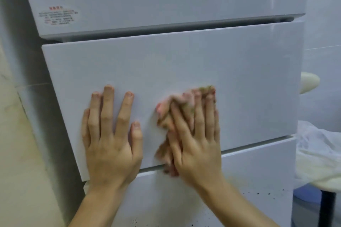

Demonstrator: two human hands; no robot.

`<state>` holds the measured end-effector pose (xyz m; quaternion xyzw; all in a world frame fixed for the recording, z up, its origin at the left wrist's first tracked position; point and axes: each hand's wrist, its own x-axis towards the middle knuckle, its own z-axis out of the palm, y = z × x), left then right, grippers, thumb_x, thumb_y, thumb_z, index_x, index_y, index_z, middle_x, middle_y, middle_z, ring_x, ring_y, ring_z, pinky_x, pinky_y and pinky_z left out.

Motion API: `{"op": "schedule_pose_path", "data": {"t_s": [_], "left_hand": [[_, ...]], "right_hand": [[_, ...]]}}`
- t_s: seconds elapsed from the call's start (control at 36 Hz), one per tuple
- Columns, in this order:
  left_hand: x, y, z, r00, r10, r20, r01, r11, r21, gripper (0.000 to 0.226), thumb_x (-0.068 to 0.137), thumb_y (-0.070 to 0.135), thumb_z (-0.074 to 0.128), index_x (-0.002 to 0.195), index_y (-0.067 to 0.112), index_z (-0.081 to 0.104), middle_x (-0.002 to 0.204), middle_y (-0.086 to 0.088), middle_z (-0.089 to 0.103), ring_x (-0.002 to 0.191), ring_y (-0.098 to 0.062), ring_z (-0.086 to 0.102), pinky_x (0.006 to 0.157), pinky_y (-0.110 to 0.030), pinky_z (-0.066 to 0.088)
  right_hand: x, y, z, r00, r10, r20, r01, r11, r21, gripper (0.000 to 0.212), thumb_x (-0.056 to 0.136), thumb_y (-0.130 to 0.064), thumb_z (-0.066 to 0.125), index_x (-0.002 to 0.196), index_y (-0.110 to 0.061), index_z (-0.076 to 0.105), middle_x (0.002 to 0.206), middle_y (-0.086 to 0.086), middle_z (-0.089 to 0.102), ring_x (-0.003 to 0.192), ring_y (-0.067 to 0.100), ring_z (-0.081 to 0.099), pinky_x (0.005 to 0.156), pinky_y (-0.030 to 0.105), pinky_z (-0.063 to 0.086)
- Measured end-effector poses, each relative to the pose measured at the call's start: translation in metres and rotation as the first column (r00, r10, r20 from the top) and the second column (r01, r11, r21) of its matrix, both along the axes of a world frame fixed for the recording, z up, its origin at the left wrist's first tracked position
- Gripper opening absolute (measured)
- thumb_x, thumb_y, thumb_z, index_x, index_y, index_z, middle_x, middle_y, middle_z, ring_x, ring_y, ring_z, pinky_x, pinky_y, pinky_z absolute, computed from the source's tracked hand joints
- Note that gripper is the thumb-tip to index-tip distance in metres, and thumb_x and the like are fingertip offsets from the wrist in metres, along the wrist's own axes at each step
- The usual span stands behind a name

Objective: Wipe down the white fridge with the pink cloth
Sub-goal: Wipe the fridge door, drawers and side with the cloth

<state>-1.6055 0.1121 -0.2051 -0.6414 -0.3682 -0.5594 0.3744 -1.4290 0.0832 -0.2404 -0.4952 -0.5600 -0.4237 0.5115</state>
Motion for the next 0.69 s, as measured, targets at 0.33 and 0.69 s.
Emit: {"op": "schedule_pose_path", "data": {"t_s": [0.33,0.69], "left_hand": [[-0.005,-0.005,0.003,0.999,-0.031,-0.030,0.030,0.999,-0.028,0.057,0.104,0.029,0.046,0.160,0.017,0.041,0.172,-0.012,0.026,0.161,-0.032,0.019,0.131,-0.048,0.012],[-0.027,0.003,0.001,0.991,-0.097,0.093,0.100,0.995,-0.026,0.057,0.103,0.020,0.046,0.156,0.007,0.031,0.168,-0.022,0.027,0.158,-0.039,0.023,0.129,-0.053,0.017]], "right_hand": [[0.021,0.000,0.048,1.000,0.008,-0.023,-0.007,0.999,0.051,0.057,0.110,-0.040,0.045,0.162,-0.020,0.034,0.171,0.020,0.021,0.160,0.042,0.013,0.131,0.051,0.011],[-0.043,0.012,0.043,0.995,0.096,0.020,-0.097,0.988,0.123,0.058,0.105,-0.019,0.059,0.158,-0.004,0.041,0.166,0.023,0.031,0.160,0.039,0.020,0.128,0.055,0.025]]}}
